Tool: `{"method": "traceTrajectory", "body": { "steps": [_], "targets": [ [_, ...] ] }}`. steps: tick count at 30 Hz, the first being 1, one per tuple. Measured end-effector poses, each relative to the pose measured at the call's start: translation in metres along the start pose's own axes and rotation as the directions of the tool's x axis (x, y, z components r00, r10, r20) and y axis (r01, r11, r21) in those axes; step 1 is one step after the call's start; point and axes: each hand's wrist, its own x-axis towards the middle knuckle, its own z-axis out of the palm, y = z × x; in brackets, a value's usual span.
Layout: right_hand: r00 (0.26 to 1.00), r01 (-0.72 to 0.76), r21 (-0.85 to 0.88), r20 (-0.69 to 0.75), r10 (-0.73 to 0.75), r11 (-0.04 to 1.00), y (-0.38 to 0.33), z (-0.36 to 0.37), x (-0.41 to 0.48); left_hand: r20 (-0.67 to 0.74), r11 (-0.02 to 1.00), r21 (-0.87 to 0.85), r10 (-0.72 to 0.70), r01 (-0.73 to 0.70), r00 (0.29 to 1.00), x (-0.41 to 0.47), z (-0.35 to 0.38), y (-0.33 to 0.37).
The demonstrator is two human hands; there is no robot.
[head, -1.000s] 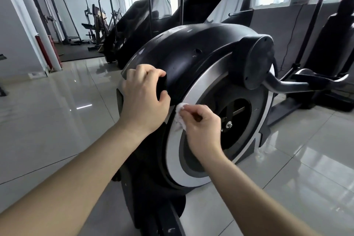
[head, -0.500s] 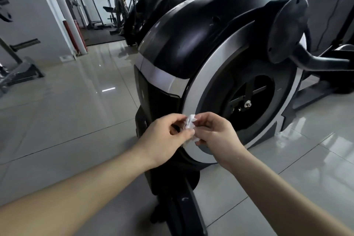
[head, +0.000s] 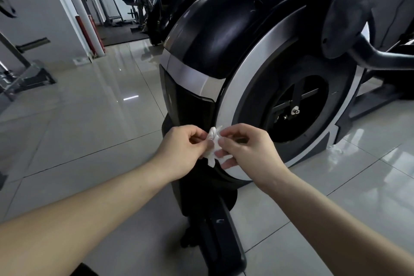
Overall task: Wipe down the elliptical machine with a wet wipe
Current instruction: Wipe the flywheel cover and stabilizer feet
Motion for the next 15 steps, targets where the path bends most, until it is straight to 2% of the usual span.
{"method": "traceTrajectory", "body": {
  "steps": [2,6,8,10,12,13,15],
  "targets": [
    [1.0,0.001,0.049,0.009,-0.002,0.999,0.0,0.008,0.0,0.037,0.999,-0.019,0.039,-0.039,0.999,-0.002,0.0,0.001],
    [0.994,0.055,0.091,-0.094,-0.047,0.994,0.002,0.019,0.008,0.034,0.994,-0.012,0.112,-0.111,0.993,-0.003,-0.007,0.0],
    [0.983,0.121,0.032,-0.146,-0.115,0.992,0.002,0.023,0.015,0.03,0.99,0.0,0.141,-0.141,0.99,-0.002,-0.012,0.0],
    [0.953,0.217,-0.112,-0.189,-0.235,0.97,0.001,0.03,0.025,0.029,0.984,-0.024,0.176,-0.175,0.984,-0.001,-0.018,0.002],
    [0.896,0.327,-0.227,-0.233,-0.378,0.917,-0.004,0.036,0.033,0.032,0.975,-0.061,0.214,-0.212,0.976,0.0,-0.024,0.005],
    [0.843,0.398,-0.283,-0.263,-0.47,0.873,-0.007,0.035,0.036,0.032,0.972,-0.066,0.229,-0.227,0.973,0.0,-0.025,0.007],
    [0.684,0.533,-0.411,-0.305,-0.662,0.74,-0.013,0.027,0.045,0.032,0.977,-0.058,0.207,-0.205,0.978,0.0,-0.026,0.008]
  ]
}}
